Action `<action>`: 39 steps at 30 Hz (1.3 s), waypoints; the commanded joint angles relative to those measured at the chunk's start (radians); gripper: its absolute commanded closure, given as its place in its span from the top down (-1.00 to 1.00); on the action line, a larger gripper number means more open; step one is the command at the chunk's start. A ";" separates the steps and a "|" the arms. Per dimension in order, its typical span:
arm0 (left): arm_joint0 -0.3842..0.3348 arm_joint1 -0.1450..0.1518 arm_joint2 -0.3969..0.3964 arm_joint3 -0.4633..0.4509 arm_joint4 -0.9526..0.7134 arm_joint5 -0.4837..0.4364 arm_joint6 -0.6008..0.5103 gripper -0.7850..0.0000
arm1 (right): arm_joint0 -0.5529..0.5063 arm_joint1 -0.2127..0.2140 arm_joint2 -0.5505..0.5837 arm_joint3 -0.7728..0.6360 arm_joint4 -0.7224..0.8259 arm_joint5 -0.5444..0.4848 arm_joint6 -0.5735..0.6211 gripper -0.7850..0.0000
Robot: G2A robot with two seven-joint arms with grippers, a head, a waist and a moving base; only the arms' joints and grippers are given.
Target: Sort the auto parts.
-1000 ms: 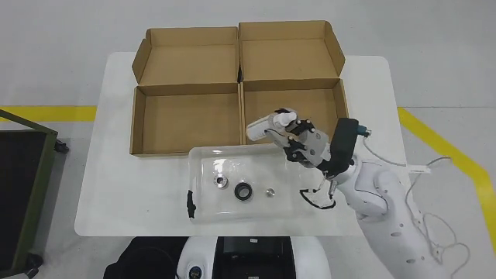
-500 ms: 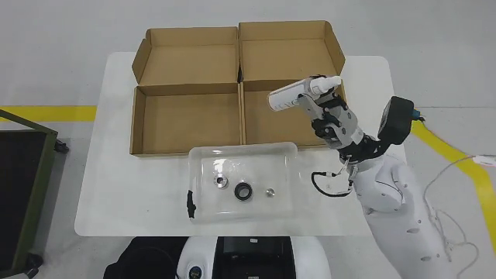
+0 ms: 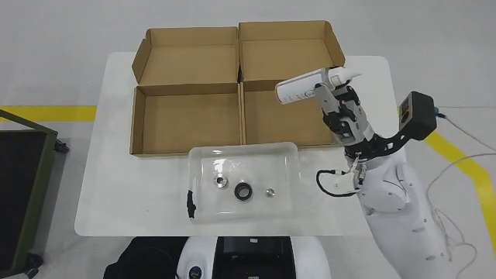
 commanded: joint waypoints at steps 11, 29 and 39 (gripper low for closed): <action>0.000 0.000 0.000 0.000 0.000 0.000 0.000 1.00 | 0.006 -0.005 -0.054 0.041 -0.151 -0.007 0.072 -1.00; 0.000 0.000 0.000 0.000 0.000 0.000 0.000 1.00 | 0.054 -0.008 -0.136 0.248 -0.496 0.000 0.120 -1.00; 0.000 0.000 0.000 0.000 0.000 0.000 0.000 1.00 | 0.142 -0.019 -0.174 0.360 -0.591 0.041 0.122 -1.00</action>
